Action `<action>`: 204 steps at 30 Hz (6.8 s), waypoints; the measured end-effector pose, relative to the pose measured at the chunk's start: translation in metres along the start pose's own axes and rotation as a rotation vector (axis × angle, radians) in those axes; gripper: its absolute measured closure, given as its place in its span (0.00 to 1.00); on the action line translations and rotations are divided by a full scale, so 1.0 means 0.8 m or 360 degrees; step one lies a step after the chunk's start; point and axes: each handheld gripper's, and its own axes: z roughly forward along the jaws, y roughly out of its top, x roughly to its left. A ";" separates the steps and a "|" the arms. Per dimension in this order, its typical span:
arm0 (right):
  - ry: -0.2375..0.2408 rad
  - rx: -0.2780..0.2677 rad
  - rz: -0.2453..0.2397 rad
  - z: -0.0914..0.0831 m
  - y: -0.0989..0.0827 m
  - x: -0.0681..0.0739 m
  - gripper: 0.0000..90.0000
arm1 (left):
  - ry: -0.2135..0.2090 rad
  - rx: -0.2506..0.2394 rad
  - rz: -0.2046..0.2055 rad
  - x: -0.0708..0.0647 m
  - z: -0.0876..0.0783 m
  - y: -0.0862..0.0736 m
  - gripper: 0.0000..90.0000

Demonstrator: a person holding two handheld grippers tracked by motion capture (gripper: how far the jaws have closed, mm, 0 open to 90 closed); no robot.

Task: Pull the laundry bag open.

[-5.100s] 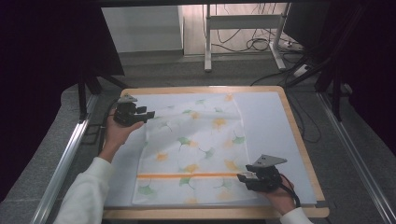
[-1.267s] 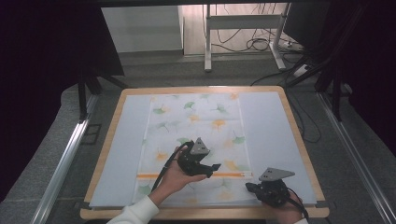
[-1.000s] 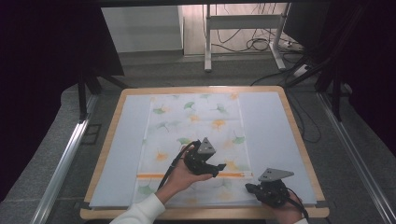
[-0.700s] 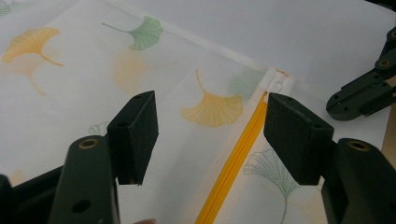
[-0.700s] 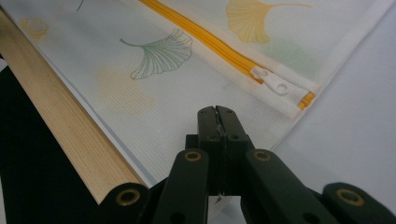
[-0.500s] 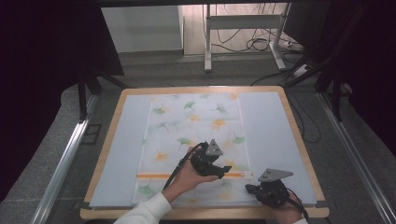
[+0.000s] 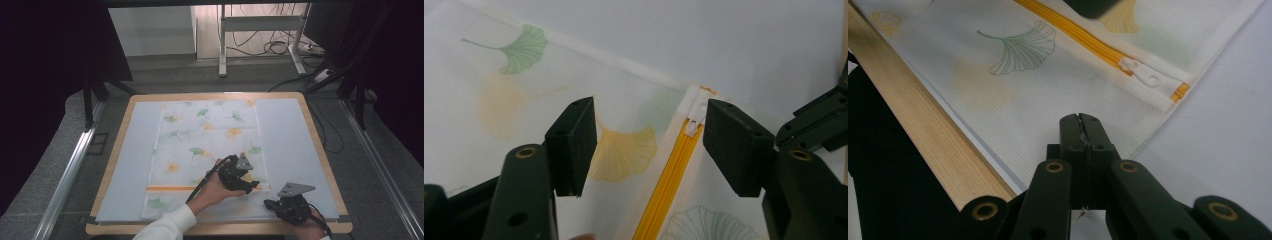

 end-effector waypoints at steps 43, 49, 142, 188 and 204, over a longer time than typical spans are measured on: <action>0.0025 0.0042 0.0017 0.003 0.002 -0.003 0.99 | -0.0192 0.0152 0.0056 -0.012 0.047 0.017 0.85; 0.0028 0.0041 0.0017 0.003 0.002 -0.003 0.99 | -0.0134 0.0154 0.0088 -0.016 0.044 0.017 0.90; 0.0061 0.0014 0.0269 0.012 0.011 -0.037 1.00 | -0.0123 0.0202 0.0089 -0.002 0.014 -0.006 0.95; 0.0110 0.0092 0.0384 0.039 0.051 -0.061 1.00 | -0.0111 0.0232 0.0115 -0.002 0.011 -0.011 0.95; 0.0116 0.0085 0.0384 0.038 0.049 -0.062 1.00 | -0.0073 0.0260 0.0055 0.020 -0.017 -0.035 0.95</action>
